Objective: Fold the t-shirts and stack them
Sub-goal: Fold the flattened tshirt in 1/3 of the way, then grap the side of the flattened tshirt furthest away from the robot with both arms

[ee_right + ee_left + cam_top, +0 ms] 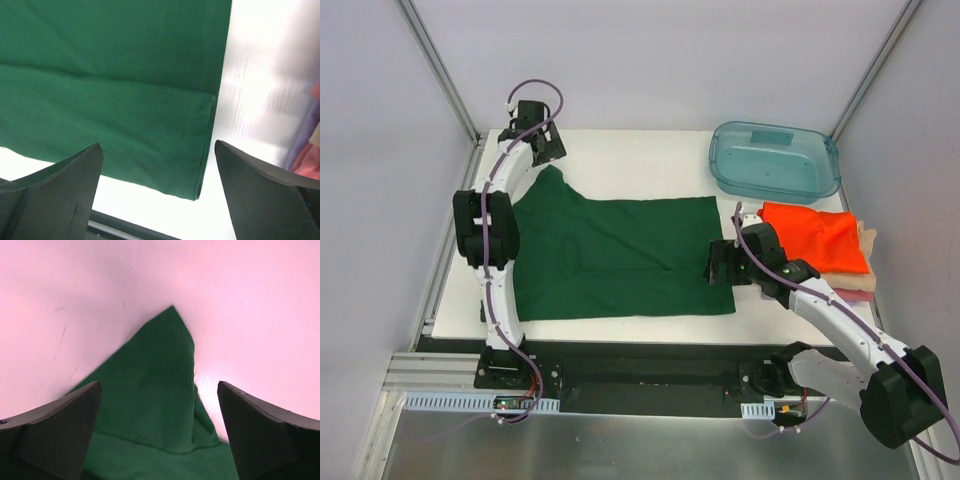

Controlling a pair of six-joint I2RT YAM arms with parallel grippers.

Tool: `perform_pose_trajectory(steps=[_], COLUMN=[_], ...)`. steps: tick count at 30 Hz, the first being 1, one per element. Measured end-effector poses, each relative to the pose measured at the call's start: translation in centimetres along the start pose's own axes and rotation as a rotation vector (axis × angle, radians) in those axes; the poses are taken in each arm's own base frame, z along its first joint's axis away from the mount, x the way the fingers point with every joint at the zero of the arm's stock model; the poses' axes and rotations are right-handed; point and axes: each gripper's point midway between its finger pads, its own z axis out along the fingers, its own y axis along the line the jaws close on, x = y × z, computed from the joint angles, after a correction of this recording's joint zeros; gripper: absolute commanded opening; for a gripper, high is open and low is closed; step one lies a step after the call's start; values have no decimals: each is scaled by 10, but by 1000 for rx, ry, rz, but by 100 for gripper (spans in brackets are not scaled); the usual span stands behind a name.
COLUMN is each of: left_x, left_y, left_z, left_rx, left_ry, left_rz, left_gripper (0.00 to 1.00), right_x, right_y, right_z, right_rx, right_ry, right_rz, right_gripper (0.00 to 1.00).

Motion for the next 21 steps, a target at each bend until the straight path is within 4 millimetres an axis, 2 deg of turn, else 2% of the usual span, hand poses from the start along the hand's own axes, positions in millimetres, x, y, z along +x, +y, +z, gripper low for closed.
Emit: perform_pose_trajectory(steps=[4, 6, 10, 12, 13, 15, 17, 21], left_x=[-13, -15, -7, 0, 5, 11, 18, 20], left_y=[-6, -6, 0, 4, 6, 8, 8, 2], left_z=[32, 48, 78, 89, 94, 102, 109, 108], left_rx=[48, 71, 91, 87, 83, 79, 85, 123], left_ry=[25, 40, 84, 103, 116, 132, 149, 158], left_rz=[61, 92, 156, 177, 186, 204, 217, 229], left_gripper=[90, 84, 77, 75, 71, 67, 61, 45], right_x=[-37, -47, -46, -41, -40, -37, -36, -35], right_y=[7, 10, 9, 7, 7, 6, 6, 5], right_z=[-11, -13, -9, -3, -2, 2, 3, 5], right_rx=[4, -3, 4, 14, 17, 22, 25, 29], right_ry=[-111, -142, -131, -104, -97, -82, -74, -69], right_rz=[13, 19, 29, 33, 34, 36, 37, 40], right_gripper=[96, 96, 96, 96, 96, 96, 96, 96])
